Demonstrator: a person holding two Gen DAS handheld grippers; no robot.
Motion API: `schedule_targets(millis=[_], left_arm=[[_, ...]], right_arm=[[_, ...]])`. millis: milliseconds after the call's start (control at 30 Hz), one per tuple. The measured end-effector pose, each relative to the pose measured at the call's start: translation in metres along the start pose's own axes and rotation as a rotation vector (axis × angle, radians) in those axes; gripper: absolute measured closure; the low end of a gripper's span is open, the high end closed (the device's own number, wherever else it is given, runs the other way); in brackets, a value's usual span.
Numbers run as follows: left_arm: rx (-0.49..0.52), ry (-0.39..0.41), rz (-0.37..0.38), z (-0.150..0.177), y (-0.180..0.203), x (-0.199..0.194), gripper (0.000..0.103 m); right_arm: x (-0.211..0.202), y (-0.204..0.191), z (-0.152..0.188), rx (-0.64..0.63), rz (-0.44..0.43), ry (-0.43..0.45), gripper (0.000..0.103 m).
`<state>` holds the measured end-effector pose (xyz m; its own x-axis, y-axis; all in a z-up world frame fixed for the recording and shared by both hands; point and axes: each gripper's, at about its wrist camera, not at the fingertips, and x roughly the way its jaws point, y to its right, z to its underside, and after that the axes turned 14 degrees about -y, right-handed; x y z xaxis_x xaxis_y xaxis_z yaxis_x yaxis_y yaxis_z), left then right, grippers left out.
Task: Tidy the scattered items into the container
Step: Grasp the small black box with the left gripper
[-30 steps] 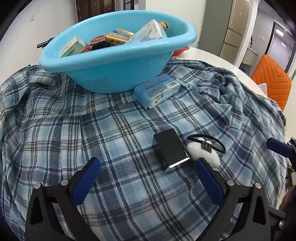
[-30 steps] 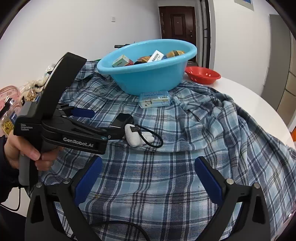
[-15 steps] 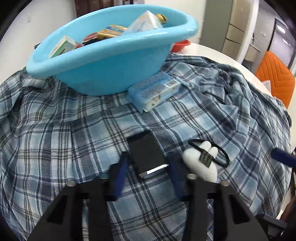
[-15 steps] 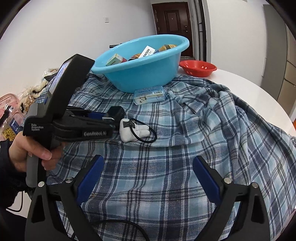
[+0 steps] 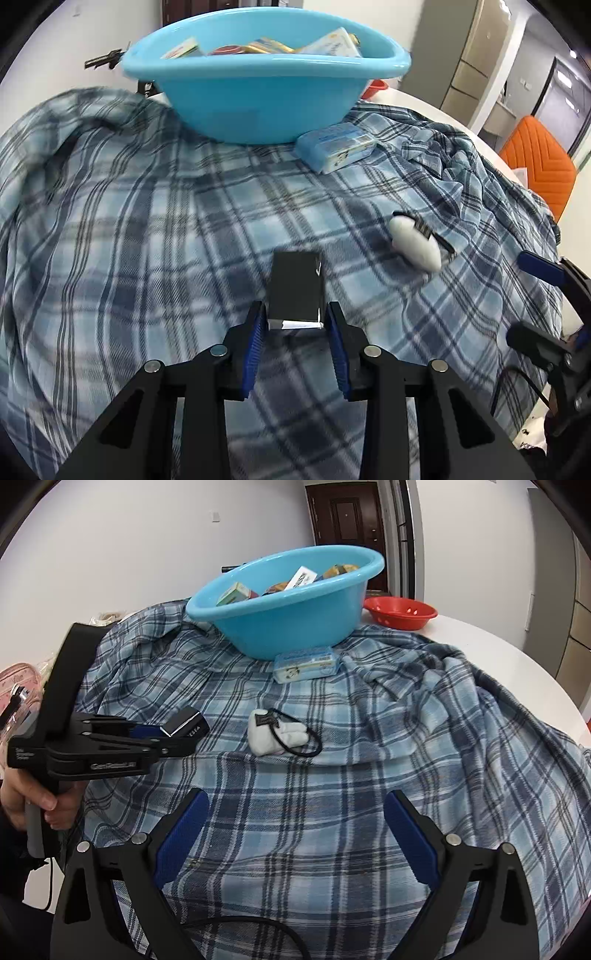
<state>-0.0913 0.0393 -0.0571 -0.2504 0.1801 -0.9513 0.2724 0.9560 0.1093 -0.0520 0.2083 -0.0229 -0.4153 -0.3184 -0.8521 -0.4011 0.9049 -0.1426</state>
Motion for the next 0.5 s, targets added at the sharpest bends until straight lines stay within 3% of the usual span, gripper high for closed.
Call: schedule_targets(millis=[200, 267, 333, 500], left_arm=[[-0.04, 0.03, 0.015, 0.003, -0.008, -0.002, 0.065], [-0.038, 0.038, 0.019, -0.003, -0.006, 0.0, 0.045], [-0.036, 0.063, 0.002, -0.007, -0.004, 0.0, 0.035], [-0.023, 0.068, -0.005, -0.015, -0.005, 0.004, 0.035]], right_arm=[[0.004, -0.006, -0.001, -0.025, 0.008, -0.005, 0.008], [0.001, -0.006, -0.001, -0.025, 0.014, 0.001, 0.008], [0.0, -0.003, -0.001, -0.019, 0.017, 0.005, 0.008], [-0.001, 0.003, -0.002, 0.004, 0.02, 0.004, 0.008]])
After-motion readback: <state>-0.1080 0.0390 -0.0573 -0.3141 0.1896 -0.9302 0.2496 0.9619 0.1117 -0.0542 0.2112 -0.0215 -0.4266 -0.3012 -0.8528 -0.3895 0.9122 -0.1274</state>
